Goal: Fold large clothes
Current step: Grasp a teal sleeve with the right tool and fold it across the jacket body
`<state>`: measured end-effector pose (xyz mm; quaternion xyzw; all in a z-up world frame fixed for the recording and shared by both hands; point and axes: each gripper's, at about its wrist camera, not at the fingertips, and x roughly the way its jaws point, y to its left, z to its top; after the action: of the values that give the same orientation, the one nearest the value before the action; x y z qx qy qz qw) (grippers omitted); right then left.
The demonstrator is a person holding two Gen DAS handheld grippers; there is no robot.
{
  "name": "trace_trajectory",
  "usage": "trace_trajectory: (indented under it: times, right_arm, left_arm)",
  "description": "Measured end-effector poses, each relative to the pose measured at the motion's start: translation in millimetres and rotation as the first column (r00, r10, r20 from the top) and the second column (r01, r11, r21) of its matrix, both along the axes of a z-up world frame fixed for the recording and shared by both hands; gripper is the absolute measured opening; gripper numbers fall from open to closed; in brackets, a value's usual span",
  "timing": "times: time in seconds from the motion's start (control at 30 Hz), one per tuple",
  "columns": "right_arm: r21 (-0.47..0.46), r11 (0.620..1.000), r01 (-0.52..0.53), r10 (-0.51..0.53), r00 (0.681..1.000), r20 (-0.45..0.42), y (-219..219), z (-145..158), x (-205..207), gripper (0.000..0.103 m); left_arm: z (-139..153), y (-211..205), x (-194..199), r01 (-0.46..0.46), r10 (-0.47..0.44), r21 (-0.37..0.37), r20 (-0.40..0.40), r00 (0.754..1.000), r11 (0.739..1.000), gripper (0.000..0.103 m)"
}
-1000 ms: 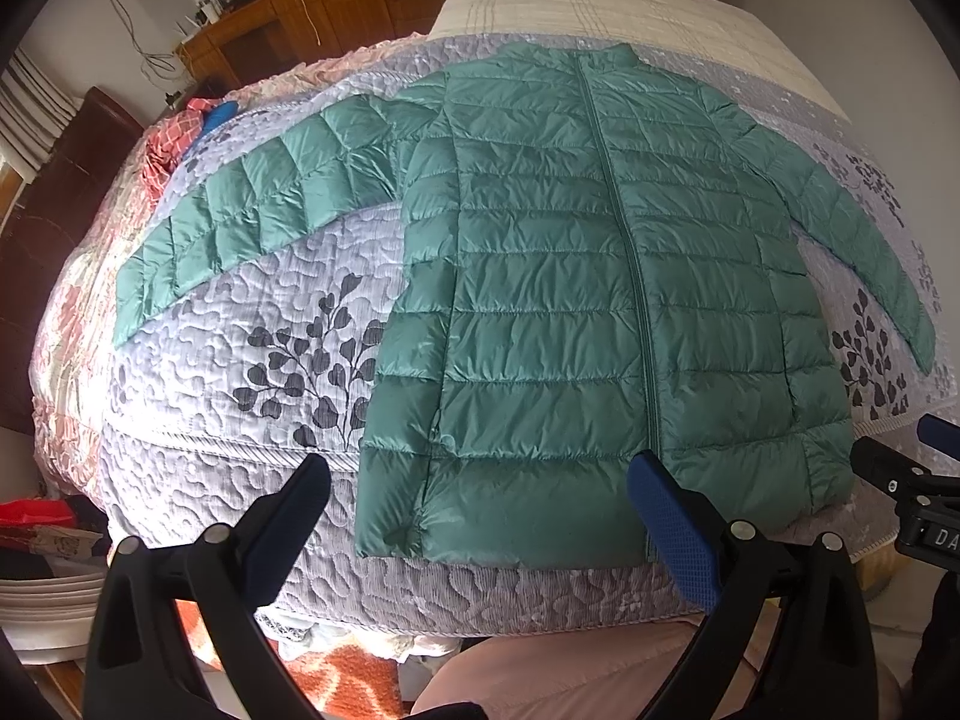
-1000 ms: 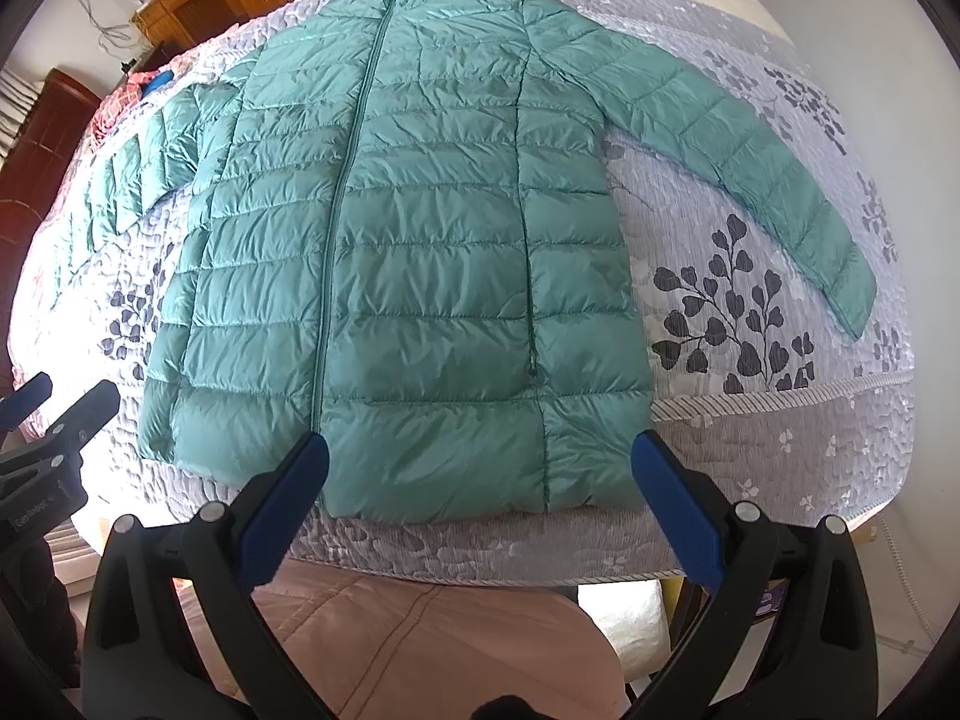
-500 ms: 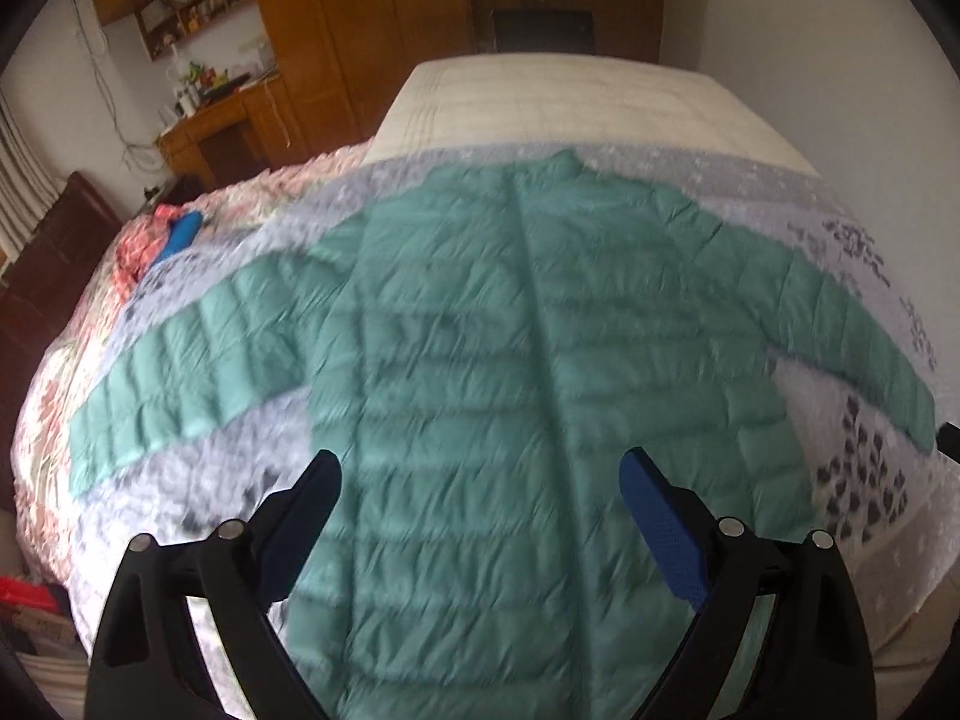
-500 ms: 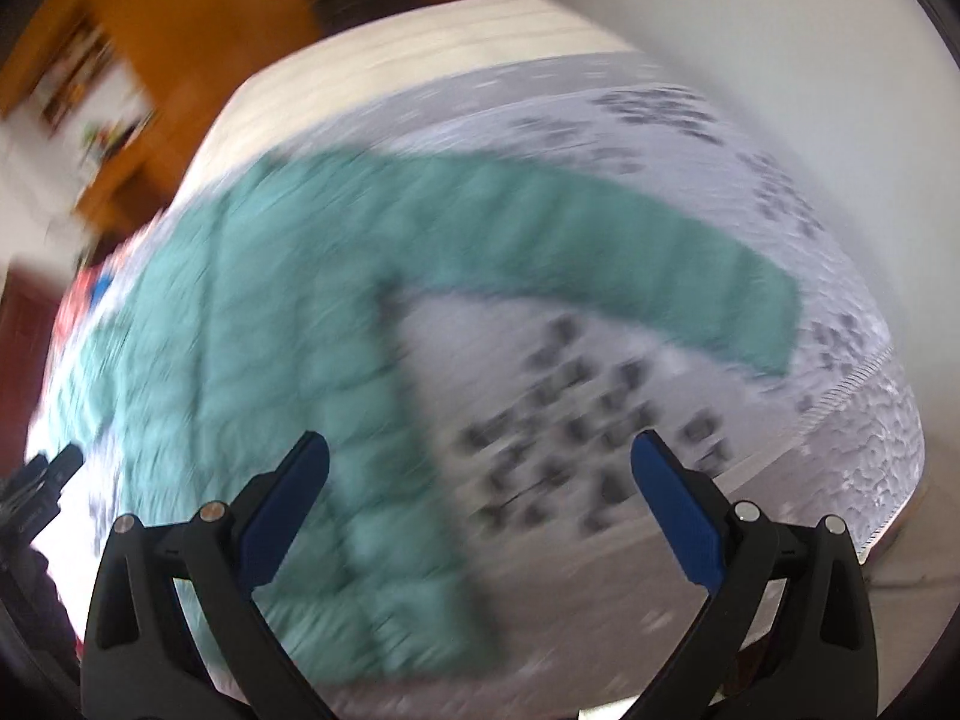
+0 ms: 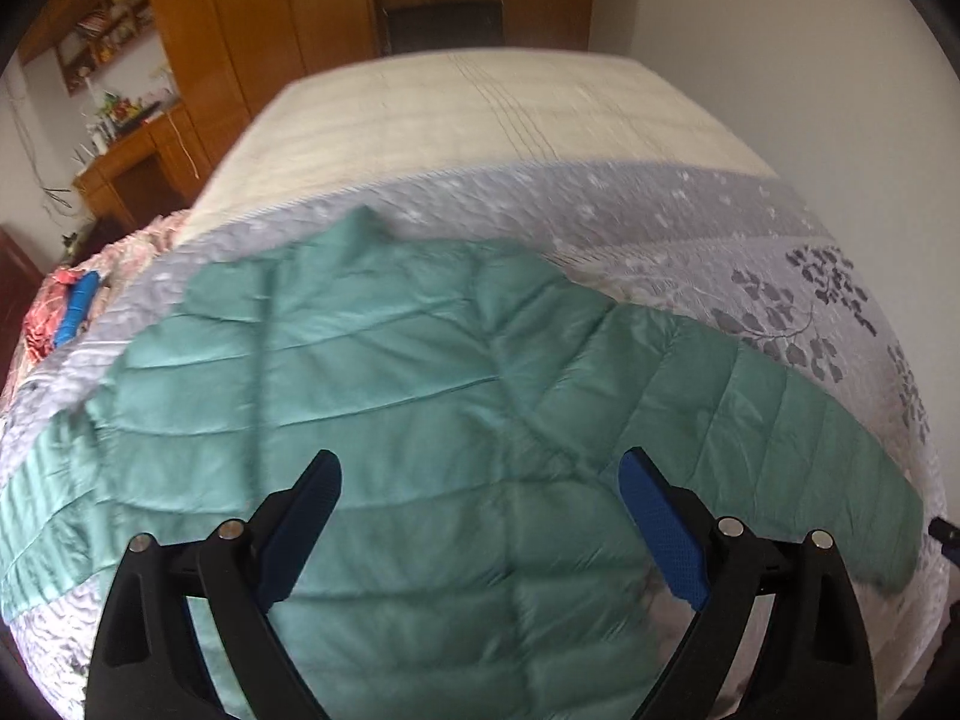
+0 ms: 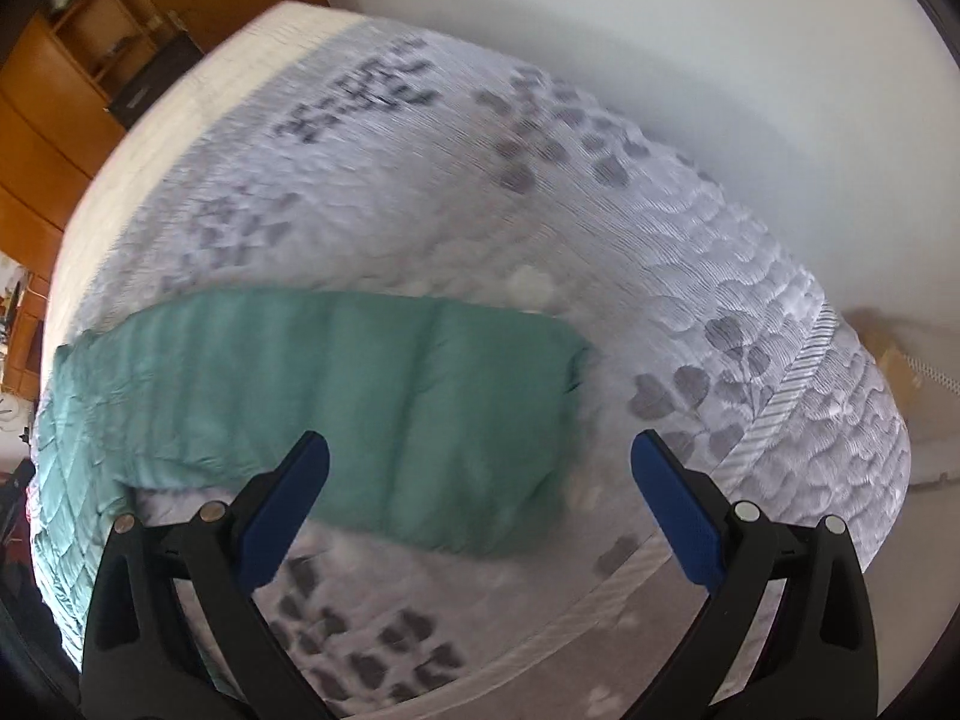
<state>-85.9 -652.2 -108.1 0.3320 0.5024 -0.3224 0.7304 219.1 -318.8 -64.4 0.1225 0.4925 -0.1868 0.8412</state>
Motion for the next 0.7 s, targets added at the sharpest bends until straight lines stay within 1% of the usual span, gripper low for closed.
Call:
trace_trajectory:
  times: [0.1, 0.13, 0.17, 0.2, 0.3, 0.37, 0.4, 0.43, 0.47, 0.5, 0.53, 0.57, 0.6, 0.63, 0.7]
  right_arm:
    - [0.053, 0.999, -0.004, 0.004, 1.0, -0.004, -10, -14, -1, 0.1]
    - [0.063, 0.998, -0.002, 0.002, 1.0, -0.003, -13, -17, -2, 0.1]
    - [0.08, 0.997, -0.003, 0.003, 1.0, 0.002, -15, -20, -2, 0.1]
    - [0.103, 0.995, -0.008, 0.006, 1.0, 0.017, -17, -24, -3, 0.1]
    - [0.184, 0.983, -0.015, 0.005, 0.999, 0.052, -23, -39, -1, 0.1]
    - [0.211, 0.977, -0.029, 0.014, 0.997, 0.07, -24, -45, 5, 0.096]
    - [0.218, 0.975, -0.036, 0.02, 0.997, 0.072, -24, -48, 9, 0.086]
    - [0.211, 0.977, -0.036, 0.024, 0.998, 0.061, -23, -49, 11, 0.079]
    - [0.191, 0.981, -0.041, 0.031, 0.998, 0.055, -22, -49, 14, 0.078]
    - [0.18, 0.983, -0.047, 0.037, 0.998, 0.056, -22, -47, 16, 0.073]
    - [0.17, 0.984, -0.05, 0.04, 0.997, 0.058, -22, -45, 18, 0.059]
    - [0.177, 0.983, -0.056, 0.041, 0.995, 0.086, -23, -42, 18, 0.048]
    - [0.21, 0.976, -0.06, 0.034, 0.992, 0.124, -26, -42, 19, 0.028]
    - [0.239, 0.969, -0.062, 0.025, 0.987, 0.158, -27, -40, 20, 0.018]
    - [0.231, 0.969, -0.083, 0.031, 0.975, 0.221, -25, -28, 25, 0.013]
  left_arm:
    - [-19, -23, 12, 0.001, -0.001, 0.007, -0.056, 0.998, 1.0, 0.092]
    - [-24, -26, 16, 0.0, 0.0, 0.006, -0.072, 0.997, 1.0, 0.091]
    - [-31, -31, 19, 0.0, 0.001, 0.008, -0.09, 0.996, 1.0, 0.087]
    - [-37, -35, 21, -0.001, 0.002, 0.012, -0.104, 0.995, 1.0, 0.085]
    - [-49, -39, 27, -0.011, 0.013, 0.015, -0.14, 0.99, 1.0, 0.085]
    - [-57, -41, 31, -0.023, 0.026, 0.021, -0.163, 0.986, 1.0, 0.084]
    - [-60, -41, 33, -0.024, 0.027, 0.019, -0.172, 0.985, 1.0, 0.083]
    - [-63, -40, 35, -0.027, 0.03, 0.017, -0.18, 0.983, 0.999, 0.083]
    - [-67, -39, 37, -0.034, 0.038, 0.02, -0.186, 0.982, 0.999, 0.083]
    - [-71, -37, 38, -0.041, 0.044, 0.019, -0.193, 0.98, 0.999, 0.083]
    - [-72, -35, 39, -0.045, 0.047, 0.014, -0.201, 0.979, 0.999, 0.083]
    - [-75, -33, 40, -0.048, 0.049, 0.009, -0.209, 0.977, 0.999, 0.083]
    - [-78, -31, 41, -0.052, 0.051, 0.003, -0.217, 0.975, 0.999, 0.081]
    - [-78, -28, 41, -0.055, 0.053, -0.002, -0.22, 0.974, 0.999, 0.08]
    - [-79, -22, 42, -0.06, 0.054, -0.018, -0.224, 0.973, 0.998, 0.076]
